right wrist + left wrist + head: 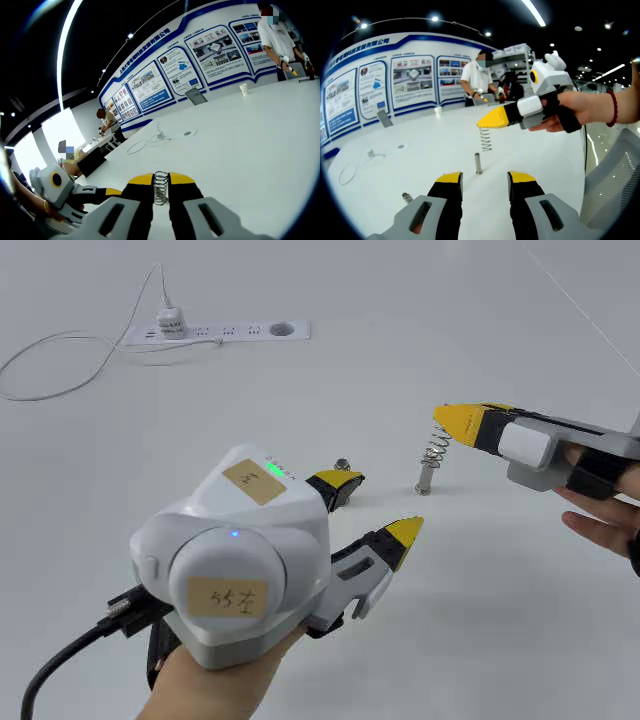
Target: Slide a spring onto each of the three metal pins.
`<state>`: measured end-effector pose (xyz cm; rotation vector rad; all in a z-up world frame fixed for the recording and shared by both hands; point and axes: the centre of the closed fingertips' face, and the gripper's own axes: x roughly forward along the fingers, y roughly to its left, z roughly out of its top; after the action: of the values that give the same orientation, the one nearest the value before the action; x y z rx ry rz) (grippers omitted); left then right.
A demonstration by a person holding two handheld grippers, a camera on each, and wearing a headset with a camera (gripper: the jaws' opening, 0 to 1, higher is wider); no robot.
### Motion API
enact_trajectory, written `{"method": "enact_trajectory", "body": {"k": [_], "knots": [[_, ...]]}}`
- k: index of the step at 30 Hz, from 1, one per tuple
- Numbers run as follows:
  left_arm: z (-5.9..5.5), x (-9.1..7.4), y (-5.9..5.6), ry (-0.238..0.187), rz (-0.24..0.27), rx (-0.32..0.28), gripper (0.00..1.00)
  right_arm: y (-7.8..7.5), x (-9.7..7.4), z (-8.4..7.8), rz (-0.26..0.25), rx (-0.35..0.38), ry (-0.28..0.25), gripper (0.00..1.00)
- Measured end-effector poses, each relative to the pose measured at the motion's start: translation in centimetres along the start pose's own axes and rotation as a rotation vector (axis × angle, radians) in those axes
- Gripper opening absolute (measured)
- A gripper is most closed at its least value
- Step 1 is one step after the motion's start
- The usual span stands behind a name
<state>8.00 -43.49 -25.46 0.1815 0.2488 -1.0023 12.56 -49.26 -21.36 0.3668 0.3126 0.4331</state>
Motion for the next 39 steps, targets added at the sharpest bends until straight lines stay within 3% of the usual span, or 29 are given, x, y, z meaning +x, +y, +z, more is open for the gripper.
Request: {"method": "enact_trajectory", "body": {"k": [17, 39], "knots": [[-2.0, -1.9, 2.4, 0.043, 0.068, -0.018, 0.59, -2.2, 0.8, -0.1, -0.064, -0.099, 0.007, 0.11], [-3.3, -2.9, 5.2, 0.055, 0.143, -0.064, 0.82, -4.5, 2.2, -0.8, -0.117, -0.19, 0.02, 0.11]]}}
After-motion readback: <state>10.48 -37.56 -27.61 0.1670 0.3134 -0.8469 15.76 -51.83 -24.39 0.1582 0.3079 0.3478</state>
